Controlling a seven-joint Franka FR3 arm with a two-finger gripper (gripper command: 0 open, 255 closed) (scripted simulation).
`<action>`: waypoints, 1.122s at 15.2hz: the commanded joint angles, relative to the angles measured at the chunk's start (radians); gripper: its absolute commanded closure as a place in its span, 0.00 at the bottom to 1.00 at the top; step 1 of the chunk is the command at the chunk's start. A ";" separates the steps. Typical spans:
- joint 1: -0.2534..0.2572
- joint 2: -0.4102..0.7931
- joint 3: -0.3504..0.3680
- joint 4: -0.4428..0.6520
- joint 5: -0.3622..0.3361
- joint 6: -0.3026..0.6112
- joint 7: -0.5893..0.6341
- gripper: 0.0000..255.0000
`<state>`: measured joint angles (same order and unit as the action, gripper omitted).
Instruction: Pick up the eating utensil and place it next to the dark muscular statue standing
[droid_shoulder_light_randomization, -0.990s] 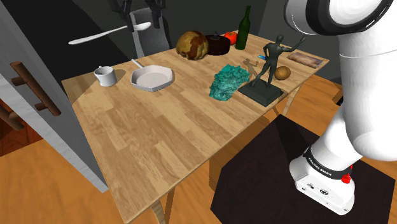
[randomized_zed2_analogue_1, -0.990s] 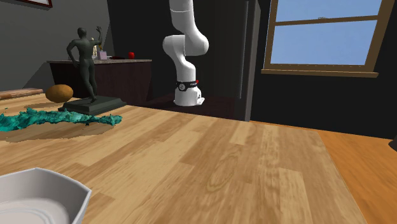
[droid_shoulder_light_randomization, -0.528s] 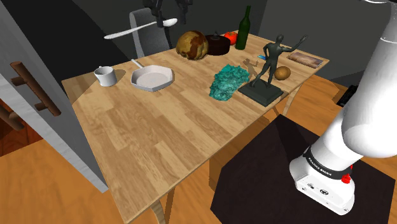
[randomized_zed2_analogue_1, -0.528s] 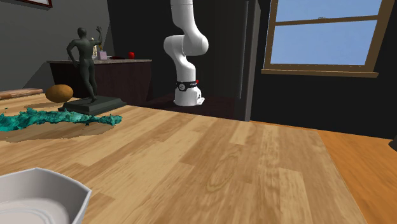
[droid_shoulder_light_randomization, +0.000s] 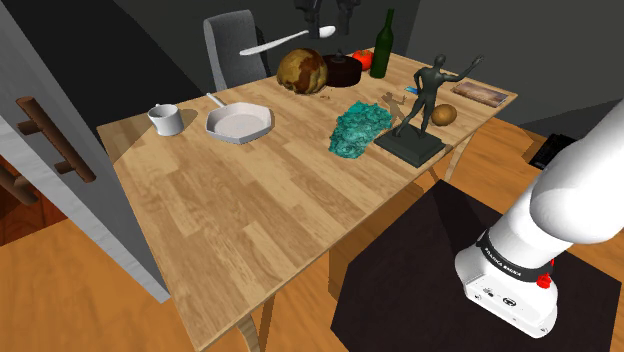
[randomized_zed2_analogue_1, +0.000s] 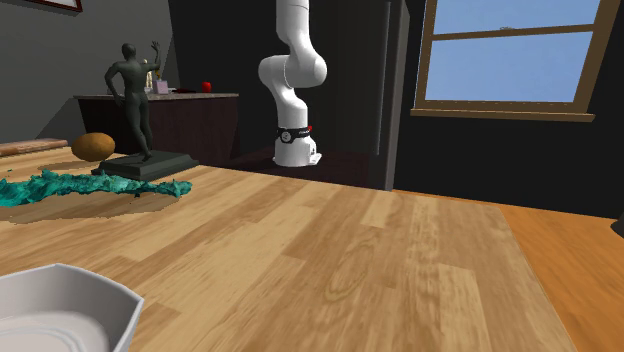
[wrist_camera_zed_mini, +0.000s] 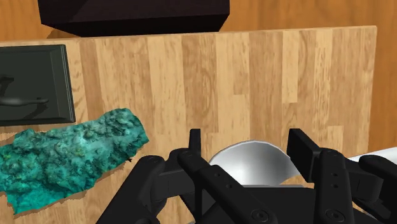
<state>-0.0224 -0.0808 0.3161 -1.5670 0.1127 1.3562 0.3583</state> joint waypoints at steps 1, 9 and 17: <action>-0.021 -0.067 -0.028 -0.081 0.011 0.011 -0.054 1.00; -0.085 -0.260 -0.155 -0.274 -0.007 -0.004 -0.253 1.00; -0.142 -0.388 -0.292 -0.388 -0.080 -0.028 -0.447 1.00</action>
<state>-0.1573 -0.4611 0.0407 -1.9496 0.0444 1.3312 -0.0630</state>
